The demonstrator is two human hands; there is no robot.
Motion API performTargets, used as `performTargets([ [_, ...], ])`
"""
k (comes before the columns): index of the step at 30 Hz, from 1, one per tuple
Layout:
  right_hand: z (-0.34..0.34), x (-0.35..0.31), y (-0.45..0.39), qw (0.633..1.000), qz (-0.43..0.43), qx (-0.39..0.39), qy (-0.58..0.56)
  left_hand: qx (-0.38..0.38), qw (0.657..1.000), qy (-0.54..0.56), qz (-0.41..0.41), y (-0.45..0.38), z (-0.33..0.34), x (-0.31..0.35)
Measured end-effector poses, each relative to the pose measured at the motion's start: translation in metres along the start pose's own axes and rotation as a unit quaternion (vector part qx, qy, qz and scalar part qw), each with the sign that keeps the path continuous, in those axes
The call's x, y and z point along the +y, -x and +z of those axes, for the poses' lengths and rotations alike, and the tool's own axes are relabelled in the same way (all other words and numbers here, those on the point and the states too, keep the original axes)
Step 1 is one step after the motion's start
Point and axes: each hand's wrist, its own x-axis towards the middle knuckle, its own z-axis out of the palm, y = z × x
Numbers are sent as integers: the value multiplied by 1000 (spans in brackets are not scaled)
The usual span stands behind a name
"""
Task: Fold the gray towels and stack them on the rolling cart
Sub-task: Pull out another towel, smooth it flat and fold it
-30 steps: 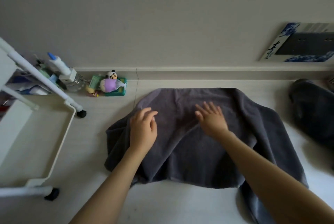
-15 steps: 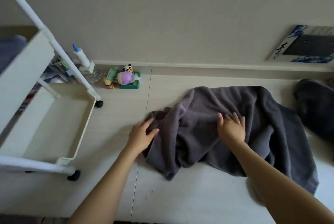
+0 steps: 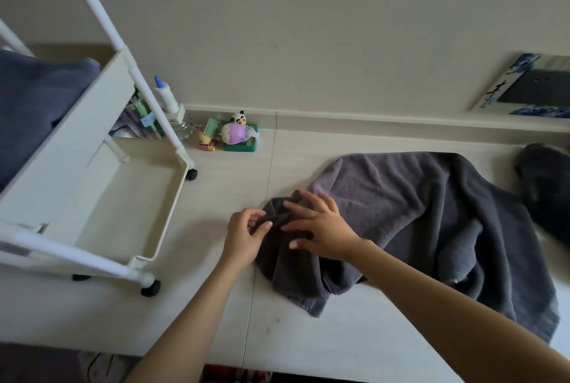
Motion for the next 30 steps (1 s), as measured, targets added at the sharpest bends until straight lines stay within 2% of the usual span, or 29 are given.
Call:
performTargets([
  [2, 6, -5, -4, 998, -45, -32, 0, -35, 999, 28, -29, 9, -7, -3],
  [5, 13, -12, -9, 996, -57, -66, 4, -117, 982, 105, -104, 20, -10, -9],
  [9, 22, -19, -14, 993, -50, -104, 27, -149, 970, 139, -129, 26, -9, -16],
  [12, 8, -18, -16, 989, 20, -72, -127, -193, 948, 203, -152, 28, -11, -14],
  [16, -33, -13, -14, 946, 90, -16, -311, -237, 933, 249, -109, 36, -11, 0],
  [21, -81, -8, -13, 887, 116, 4, -446, -196, 945, 259, -32, 36, -14, 44],
  [24, -111, -7, -7, 838, 86, 34, -537, -167, 944, 284, 3, 39, -11, 74],
  [27, -137, -8, 1, 807, 54, 68, -584, -53, 976, 212, 15, 39, -4, 99],
  [28, -145, -8, 4, 797, 44, 76, -597, -39, 982, 186, 13, 39, -3, 105],
  [30, -163, -10, 11, 768, 32, 89, -634, -63, 982, 180, -7, 42, -5, 117],
])
